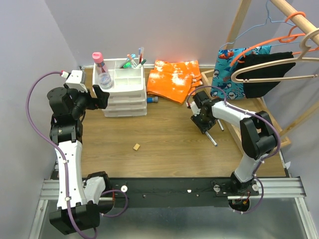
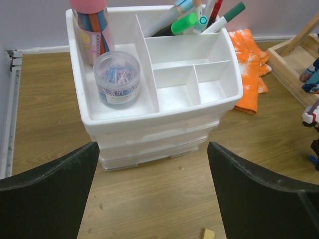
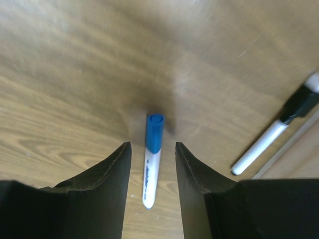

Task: Sort the stationery into containers
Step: Pick up the pen from the center of the board.

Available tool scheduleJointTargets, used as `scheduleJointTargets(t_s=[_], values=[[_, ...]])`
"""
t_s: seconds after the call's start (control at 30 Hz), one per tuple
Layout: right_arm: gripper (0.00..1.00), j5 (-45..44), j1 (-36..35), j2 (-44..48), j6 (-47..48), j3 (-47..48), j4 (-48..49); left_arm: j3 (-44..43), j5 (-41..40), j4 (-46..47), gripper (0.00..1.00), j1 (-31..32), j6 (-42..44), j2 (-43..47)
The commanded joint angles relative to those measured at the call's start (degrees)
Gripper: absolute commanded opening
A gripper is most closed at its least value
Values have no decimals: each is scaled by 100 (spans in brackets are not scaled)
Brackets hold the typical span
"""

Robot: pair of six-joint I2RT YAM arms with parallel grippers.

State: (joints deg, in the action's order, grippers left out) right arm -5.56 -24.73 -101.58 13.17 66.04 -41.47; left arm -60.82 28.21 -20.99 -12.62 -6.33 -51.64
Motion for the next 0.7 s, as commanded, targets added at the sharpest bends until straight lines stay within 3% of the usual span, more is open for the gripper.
scheduleJointTargets(t_s=[0.0,0.23,0.5,0.57,0.67], values=[[47,161,47,182,54,-232,-142,70,80,60,99,5,0,66],[41,213,126,104,133,-381,-98,105,80,60,99,-3,-18,92],[12,521,170,-46,300,-154,8,105,80,52,99,5,0,101],[4,828,170,-11,248,83,-167,79,89,43,99,-3,0,110],[1,1337,109,138,99,934,-509,35,71,52,99,5,26,84]])
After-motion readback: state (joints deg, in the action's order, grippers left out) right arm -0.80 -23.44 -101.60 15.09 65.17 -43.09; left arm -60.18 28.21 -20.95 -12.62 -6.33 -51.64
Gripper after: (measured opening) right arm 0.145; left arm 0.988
